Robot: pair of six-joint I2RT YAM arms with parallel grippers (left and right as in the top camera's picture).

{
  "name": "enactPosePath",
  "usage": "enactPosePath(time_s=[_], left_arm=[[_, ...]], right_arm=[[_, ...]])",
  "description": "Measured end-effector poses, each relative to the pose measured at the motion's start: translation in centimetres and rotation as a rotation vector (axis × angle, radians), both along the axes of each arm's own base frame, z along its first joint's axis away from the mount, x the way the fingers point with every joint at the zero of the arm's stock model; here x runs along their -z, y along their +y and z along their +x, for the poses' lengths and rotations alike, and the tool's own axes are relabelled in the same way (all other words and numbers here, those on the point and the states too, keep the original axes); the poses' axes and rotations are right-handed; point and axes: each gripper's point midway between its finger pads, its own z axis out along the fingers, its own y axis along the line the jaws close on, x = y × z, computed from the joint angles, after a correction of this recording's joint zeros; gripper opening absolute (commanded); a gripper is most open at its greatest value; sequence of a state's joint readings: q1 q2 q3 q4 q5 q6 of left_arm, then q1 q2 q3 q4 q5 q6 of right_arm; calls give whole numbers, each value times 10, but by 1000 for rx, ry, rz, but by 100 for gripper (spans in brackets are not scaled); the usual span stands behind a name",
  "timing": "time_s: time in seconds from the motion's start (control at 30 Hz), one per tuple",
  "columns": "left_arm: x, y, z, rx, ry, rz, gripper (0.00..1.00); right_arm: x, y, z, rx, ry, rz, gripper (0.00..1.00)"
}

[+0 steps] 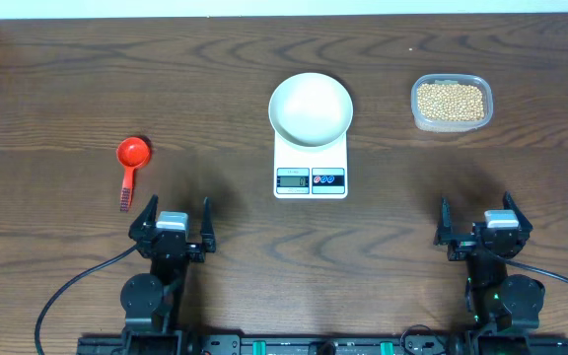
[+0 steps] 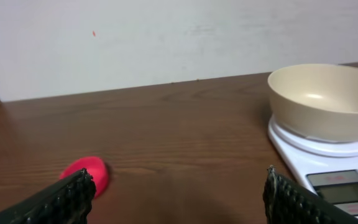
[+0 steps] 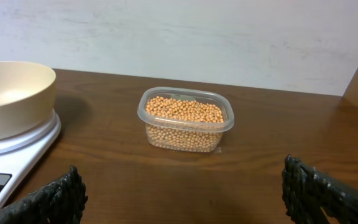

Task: Scoop item into bowl and weigh 50g on scale
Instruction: 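Reach the left gripper to the red scoop and grasp its handle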

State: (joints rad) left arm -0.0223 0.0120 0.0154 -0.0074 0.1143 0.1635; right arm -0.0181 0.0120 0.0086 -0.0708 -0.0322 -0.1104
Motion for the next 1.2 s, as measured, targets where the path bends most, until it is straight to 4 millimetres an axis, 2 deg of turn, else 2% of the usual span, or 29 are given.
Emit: enactPosePath(time_s=[0.2, 0.3, 0.43, 0.6, 0.93, 1.0, 1.07, 1.2], left_arm=[[11, -4, 0, 14, 134, -61, 89], [-2, -7, 5, 24, 188, -81, 89], [-27, -11, 20, 36, 262, -106, 89], [-35, -17, 44, 52, 429, -135, 89], [-22, -18, 81, 24, 877, -168, 89], [-18, -14, 86, 11, 936, -180, 89], [-11, -8, 86, 1, 1047, -217, 98], [6, 15, 97, -15, 1128, -271, 98]], right_arm=[[0, 0, 0, 0, 0, 0, 99], [0, 0, 0, 0, 1, 0, 99], [0, 0, 0, 2, 0, 0, 99], [0, 0, 0, 2, 1, 0, 99], [0, 0, 0, 3, 1, 0, 99], [0, 0, 0, 3, 1, 0, 99], [0, -1, 0, 3, 0, 0, 99], [0, 0, 0, 3, 0, 0, 99]])
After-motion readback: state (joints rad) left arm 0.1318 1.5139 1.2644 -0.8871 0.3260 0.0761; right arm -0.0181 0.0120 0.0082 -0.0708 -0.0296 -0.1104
